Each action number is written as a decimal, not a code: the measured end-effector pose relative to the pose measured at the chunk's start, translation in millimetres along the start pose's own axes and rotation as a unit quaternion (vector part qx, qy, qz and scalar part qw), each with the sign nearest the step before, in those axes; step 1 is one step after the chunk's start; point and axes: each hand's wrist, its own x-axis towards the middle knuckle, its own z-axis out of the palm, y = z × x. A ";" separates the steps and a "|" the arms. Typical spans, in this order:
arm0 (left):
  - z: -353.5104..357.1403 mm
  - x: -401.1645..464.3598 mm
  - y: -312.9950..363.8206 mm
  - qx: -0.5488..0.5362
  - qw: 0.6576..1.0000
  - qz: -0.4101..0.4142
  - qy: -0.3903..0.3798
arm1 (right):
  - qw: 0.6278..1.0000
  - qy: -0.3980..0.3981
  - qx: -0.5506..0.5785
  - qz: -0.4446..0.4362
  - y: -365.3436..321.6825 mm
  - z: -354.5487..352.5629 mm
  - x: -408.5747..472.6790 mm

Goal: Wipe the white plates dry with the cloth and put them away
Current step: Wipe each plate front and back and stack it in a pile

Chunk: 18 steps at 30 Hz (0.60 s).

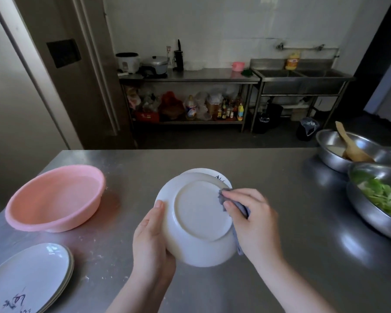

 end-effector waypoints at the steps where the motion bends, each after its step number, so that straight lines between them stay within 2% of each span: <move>1: 2.8 -0.6 -2.0 0.004 1.000 0.002 -0.008 | 0.999 0.007 -0.030 -0.028 -3.6 1.6 2.5; 4: 12.7 -2.3 -6.7 0.024 0.999 0.020 -0.026 | 0.993 0.003 -0.065 -0.099 -16.6 10.2 5.7; 9: 16.1 7.0 -0.6 0.002 1.000 0.013 -0.020 | 0.967 -0.090 -0.045 -0.234 -17.5 9.0 -5.8; 11: 12.0 12.2 4.0 -0.001 1.000 0.020 -0.024 | 0.963 -0.081 -0.039 -0.253 -6.0 0.7 -7.4; 15: 3.9 19.2 2.9 0.010 0.999 0.041 -0.031 | 0.973 -0.022 -0.080 -0.214 12.9 -8.5 -0.4; 18: 0.2 24.7 3.2 0.044 0.997 0.045 -0.043 | 0.993 0.008 -0.014 -0.115 19.9 -7.9 5.7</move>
